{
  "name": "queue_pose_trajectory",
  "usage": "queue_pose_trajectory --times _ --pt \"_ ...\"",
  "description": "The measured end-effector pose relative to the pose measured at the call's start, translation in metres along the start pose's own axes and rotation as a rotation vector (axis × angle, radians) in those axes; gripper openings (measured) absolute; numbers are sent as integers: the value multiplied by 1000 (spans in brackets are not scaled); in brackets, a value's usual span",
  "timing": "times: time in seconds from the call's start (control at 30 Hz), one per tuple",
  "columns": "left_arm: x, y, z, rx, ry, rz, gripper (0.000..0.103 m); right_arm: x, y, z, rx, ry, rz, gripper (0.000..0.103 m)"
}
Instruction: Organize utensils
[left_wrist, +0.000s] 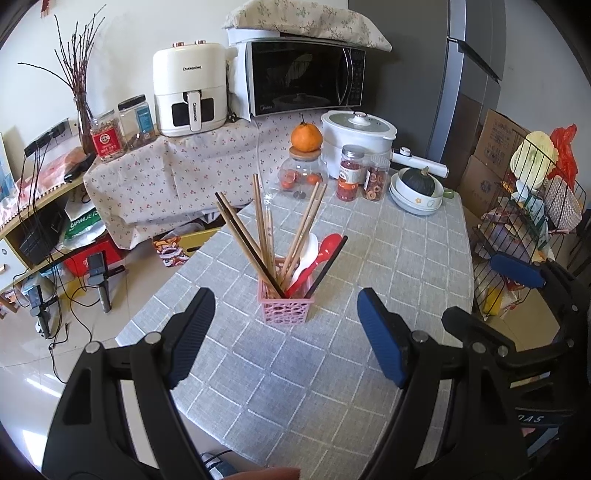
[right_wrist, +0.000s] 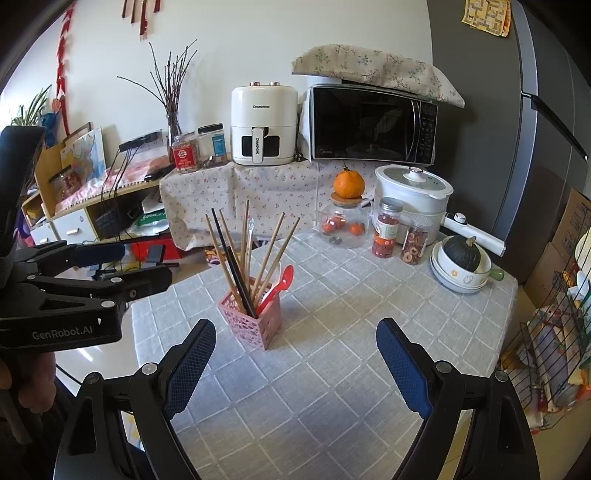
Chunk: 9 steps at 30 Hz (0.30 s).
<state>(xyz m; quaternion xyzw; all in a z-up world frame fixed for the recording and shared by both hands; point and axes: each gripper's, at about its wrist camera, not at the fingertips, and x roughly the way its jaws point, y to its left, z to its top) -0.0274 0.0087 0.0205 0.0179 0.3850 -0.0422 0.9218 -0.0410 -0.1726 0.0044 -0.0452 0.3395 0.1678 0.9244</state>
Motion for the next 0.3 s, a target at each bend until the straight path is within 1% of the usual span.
queue_pose_trajectory --times 0.3 --pt "1 1 0 -10 2 10 80 4 1 0 -8 8 -1 90"
